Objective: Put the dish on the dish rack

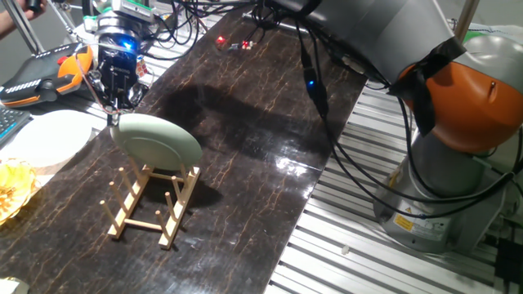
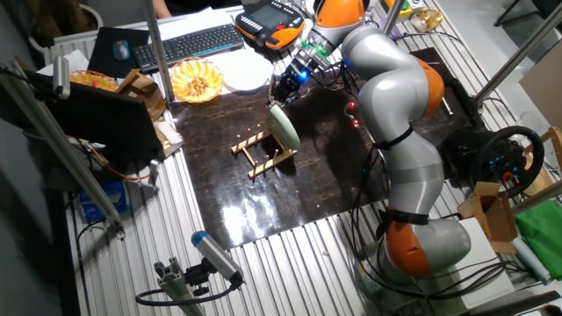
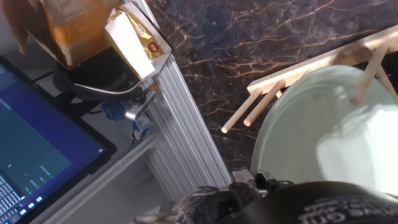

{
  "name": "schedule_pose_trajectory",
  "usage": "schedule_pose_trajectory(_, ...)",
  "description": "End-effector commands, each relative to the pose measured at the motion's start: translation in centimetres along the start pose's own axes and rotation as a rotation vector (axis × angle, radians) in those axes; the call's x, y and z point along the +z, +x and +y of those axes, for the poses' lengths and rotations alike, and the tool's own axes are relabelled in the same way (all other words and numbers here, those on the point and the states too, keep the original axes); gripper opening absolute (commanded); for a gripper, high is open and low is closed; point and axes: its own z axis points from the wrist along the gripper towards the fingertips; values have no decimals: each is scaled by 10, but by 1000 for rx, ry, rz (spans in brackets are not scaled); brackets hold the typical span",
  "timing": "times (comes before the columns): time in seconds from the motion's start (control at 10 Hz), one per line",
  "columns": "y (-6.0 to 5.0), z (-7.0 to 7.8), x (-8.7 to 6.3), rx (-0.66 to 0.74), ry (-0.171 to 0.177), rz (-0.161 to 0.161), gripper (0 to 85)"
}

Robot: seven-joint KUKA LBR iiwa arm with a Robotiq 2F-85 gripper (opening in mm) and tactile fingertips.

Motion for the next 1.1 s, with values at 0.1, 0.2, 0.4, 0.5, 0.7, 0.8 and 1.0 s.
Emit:
schedule_pose_trajectory(0.1, -3, -1, 2, 14, -1, 1, 133)
schedule_pose_trajectory(0.2, -4, -2, 3, 11, -1, 1, 120)
schedule_pose_trajectory(0.4, -6, -2, 3, 11, 4, 0, 153)
schedule_pose_trajectory(0.5, -6, -1, 3, 21, 11, 2, 160)
schedule_pose_trajectory(0.7, -5, 3, 3, 34, 22, 2, 183)
schedule_pose_trajectory(0.8, -4, 4, 0, 34, 23, 5, 190)
schedule_pose_trajectory(1.0, -3, 6, -7, 40, 52, 8, 217)
